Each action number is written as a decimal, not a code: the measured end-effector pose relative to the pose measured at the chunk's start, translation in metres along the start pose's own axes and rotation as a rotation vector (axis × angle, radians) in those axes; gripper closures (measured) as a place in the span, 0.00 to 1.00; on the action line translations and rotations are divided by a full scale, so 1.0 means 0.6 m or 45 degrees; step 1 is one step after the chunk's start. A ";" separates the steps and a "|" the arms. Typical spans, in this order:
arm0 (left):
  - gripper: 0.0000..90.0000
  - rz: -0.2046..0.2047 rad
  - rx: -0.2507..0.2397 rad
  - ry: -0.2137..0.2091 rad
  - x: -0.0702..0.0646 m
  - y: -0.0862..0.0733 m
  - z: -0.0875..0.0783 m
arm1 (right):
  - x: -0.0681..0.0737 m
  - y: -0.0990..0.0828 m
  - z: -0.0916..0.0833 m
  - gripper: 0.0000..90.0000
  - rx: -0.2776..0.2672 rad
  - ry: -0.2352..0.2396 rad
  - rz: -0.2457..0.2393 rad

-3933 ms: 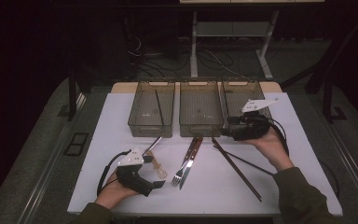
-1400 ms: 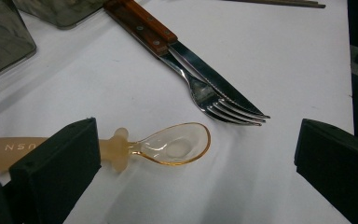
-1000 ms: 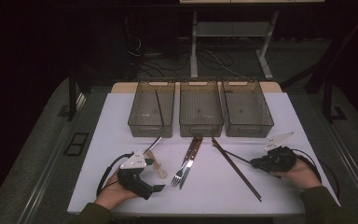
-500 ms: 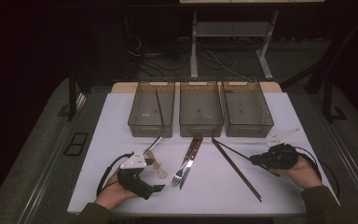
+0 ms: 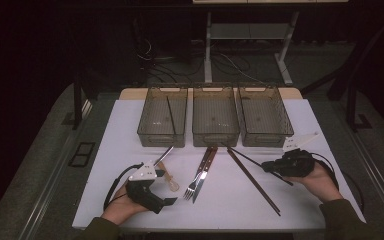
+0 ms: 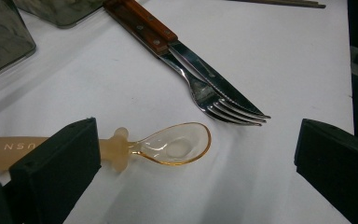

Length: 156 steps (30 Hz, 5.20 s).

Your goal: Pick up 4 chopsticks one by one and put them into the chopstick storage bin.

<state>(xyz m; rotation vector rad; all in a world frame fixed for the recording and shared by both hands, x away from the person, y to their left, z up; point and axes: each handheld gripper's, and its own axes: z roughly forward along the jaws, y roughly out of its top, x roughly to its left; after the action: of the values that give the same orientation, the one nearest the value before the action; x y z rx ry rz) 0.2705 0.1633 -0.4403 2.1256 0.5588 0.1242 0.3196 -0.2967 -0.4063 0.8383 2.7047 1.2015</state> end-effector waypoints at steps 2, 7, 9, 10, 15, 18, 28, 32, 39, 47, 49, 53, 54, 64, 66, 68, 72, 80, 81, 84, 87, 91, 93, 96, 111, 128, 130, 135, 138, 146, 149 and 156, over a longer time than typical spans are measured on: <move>0.00 0.000 0.000 -0.001 0.000 0.000 0.000 | 0.002 0.007 0.003 0.95 -0.003 -0.002 0.001; 0.00 -0.002 -0.001 0.000 0.000 0.000 0.000 | 0.007 0.022 0.012 0.95 0.016 -0.021 0.006; 0.00 -0.003 0.000 0.001 0.000 0.000 0.000 | 0.008 0.029 0.014 0.95 0.017 -0.023 0.014; 0.00 -0.005 -0.002 0.002 0.000 0.000 0.000 | 0.008 0.032 0.015 0.95 0.013 -0.024 0.012; 0.00 -0.005 -0.005 0.002 0.000 0.000 -0.001 | 0.011 0.048 0.018 0.95 -0.011 -0.029 0.023; 0.00 -0.004 -0.005 0.002 0.000 0.000 -0.001 | 0.012 0.057 0.022 0.95 -0.022 -0.025 0.034; 0.00 -0.033 -0.035 0.005 -0.001 0.000 0.000 | 0.023 0.094 0.038 0.95 -0.043 -0.026 0.048; 0.00 -0.030 -0.034 0.003 -0.002 0.001 -0.001 | 0.026 0.109 0.048 0.95 -0.040 -0.032 0.052; 0.00 -0.031 -0.040 0.005 -0.002 0.001 -0.002 | 0.027 0.138 0.070 0.95 -0.032 -0.052 0.090; 0.00 -0.015 -0.041 0.004 -0.002 0.001 -0.003 | 0.030 0.183 0.089 0.95 0.006 -0.079 0.102; 0.00 -0.017 -0.043 0.004 -0.002 0.001 -0.003 | 0.031 0.193 0.093 0.95 0.010 -0.079 0.098; 0.00 -0.021 -0.049 0.002 -0.003 0.001 -0.003 | 0.032 0.214 0.100 0.95 0.009 -0.083 0.089; 0.00 -0.022 -0.049 0.002 -0.003 0.001 -0.003 | 0.032 0.218 0.102 0.95 0.009 -0.085 0.086; 0.00 -0.017 -0.044 -0.004 -0.003 0.002 -0.004 | 0.033 0.265 0.122 0.95 0.015 -0.104 0.113; 0.00 -0.017 -0.051 -0.004 -0.003 0.002 -0.004 | 0.033 0.273 0.126 0.95 0.023 -0.106 0.114; 0.00 -0.018 -0.043 -0.004 -0.003 0.003 -0.004 | 0.032 0.282 0.130 0.95 0.028 -0.113 0.112; 0.00 -0.010 -0.037 -0.007 -0.003 0.003 -0.005 | 0.030 0.298 0.142 0.95 0.036 -0.119 0.122; 0.00 -0.012 -0.051 -0.008 -0.004 0.003 -0.004 | 0.026 0.328 0.167 0.95 0.050 -0.137 0.140; 0.00 -0.013 -0.052 -0.009 -0.005 0.003 -0.004 | 0.026 0.331 0.172 0.95 0.052 -0.141 0.141; 0.00 -0.007 -0.054 -0.007 -0.004 0.003 -0.004 | 0.023 0.341 0.184 0.95 0.059 -0.147 0.150; 0.00 -0.007 -0.050 -0.007 -0.004 0.004 -0.005 | 0.021 0.353 0.195 0.95 0.059 -0.148 0.155; 0.00 -0.010 -0.055 -0.008 -0.004 0.004 -0.005 | 0.023 0.370 0.212 0.95 0.069 -0.158 0.162; 0.00 -0.002 -0.054 -0.007 -0.004 0.004 -0.005 | 0.024 0.378 0.222 0.95 0.077 -0.165 0.168; 0.00 -0.001 -0.063 -0.006 -0.003 0.004 -0.006 | 0.025 0.391 0.236 0.95 0.089 -0.173 0.174; 0.00 -0.004 -0.085 -0.024 -0.003 0.006 -0.008 | 0.016 0.453 0.314 0.95 0.162 -0.231 0.228; 0.00 0.002 -0.096 -0.039 -0.002 0.008 -0.010 | 0.002 0.475 0.381 0.95 0.227 -0.297 0.306; 0.00 -0.001 -0.103 -0.039 -0.002 0.008 -0.011 | 0.002 0.476 0.386 0.95 0.228 -0.295 0.308; 0.00 0.000 -0.109 -0.039 -0.002 0.008 -0.011 | 0.003 0.474 0.391 0.89 0.215 -0.305 0.290; 0.00 0.003 -0.100 -0.039 -0.001 0.008 -0.011 | 0.005 0.476 0.387 0.83 0.200 -0.286 0.274; 0.00 -0.004 -0.103 -0.033 -0.001 0.007 -0.011 | 0.008 0.472 0.356 0.68 0.128 -0.209 0.238; 0.00 -0.005 -0.101 -0.030 -0.002 0.007 -0.010 | 0.013 0.467 0.340 0.61 0.101 -0.201 0.216; 0.00 0.000 -0.098 -0.021 -0.002 0.006 -0.010 | 0.023 0.448 0.294 0.48 0.042 -0.175 0.162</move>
<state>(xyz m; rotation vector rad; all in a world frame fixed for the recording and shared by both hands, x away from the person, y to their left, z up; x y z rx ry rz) 0.2692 0.1654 -0.4337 2.0504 0.5360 0.1256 0.4776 -0.0248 -0.3372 1.0697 2.6027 1.0796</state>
